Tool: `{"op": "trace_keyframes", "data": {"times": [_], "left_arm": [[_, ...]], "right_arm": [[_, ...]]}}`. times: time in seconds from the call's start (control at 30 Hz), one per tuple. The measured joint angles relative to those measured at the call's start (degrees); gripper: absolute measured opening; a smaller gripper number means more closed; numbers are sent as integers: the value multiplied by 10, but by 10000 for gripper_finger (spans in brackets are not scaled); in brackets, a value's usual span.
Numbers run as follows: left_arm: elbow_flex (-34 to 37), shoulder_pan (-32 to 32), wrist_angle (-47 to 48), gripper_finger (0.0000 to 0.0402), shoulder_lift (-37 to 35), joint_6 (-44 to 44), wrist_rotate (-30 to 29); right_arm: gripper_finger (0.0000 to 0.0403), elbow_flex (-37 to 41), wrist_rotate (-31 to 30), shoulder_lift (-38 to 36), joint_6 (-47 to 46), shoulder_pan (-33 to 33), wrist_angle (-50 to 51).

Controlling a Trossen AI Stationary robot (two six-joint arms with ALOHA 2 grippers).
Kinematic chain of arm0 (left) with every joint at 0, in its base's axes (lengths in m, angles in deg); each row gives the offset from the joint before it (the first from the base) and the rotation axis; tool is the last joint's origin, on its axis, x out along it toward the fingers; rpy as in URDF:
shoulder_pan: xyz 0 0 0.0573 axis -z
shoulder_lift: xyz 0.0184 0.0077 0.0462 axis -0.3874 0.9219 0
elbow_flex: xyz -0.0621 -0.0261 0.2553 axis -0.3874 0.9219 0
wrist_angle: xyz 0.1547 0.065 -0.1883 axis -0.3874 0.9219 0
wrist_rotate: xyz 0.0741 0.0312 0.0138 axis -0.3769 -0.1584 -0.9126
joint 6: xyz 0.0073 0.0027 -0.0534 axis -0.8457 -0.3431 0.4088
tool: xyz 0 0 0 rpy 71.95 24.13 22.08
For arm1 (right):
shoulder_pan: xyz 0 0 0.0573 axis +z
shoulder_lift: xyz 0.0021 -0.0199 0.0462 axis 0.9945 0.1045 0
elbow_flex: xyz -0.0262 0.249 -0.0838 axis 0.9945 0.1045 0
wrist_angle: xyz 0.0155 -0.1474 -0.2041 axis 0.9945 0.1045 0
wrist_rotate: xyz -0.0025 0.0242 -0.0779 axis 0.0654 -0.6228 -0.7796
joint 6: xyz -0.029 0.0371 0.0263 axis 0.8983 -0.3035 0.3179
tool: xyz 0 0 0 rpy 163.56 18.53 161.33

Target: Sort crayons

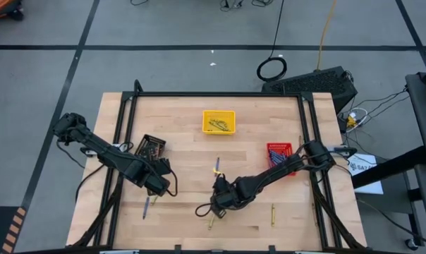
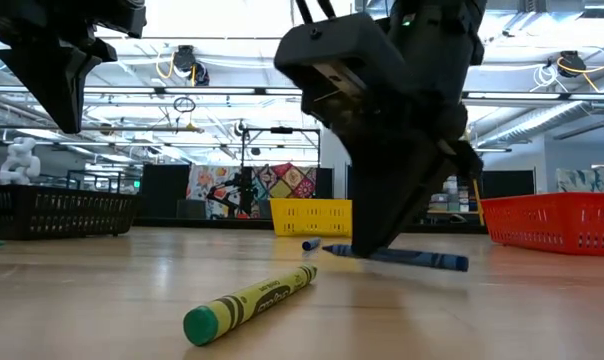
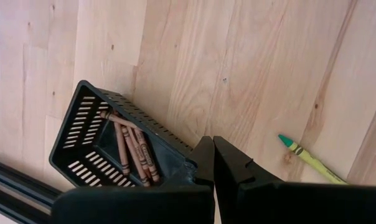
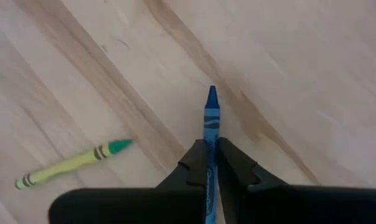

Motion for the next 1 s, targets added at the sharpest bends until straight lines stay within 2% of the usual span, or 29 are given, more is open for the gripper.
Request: {"op": "trace_keyframes", "data": {"times": [0.23,0.8,1.0], "left_arm": [[0,0,0,0,0,0,0],[0,0,-1,0,0,1,0],[0,0,-1,0,0,0,0]], "right_arm": [[0,-1,-1,-23,0,0,33],[0,-2,-80,-151,-2,-12,263],[0,-2,-93,-167,-4,-24,348]]}}
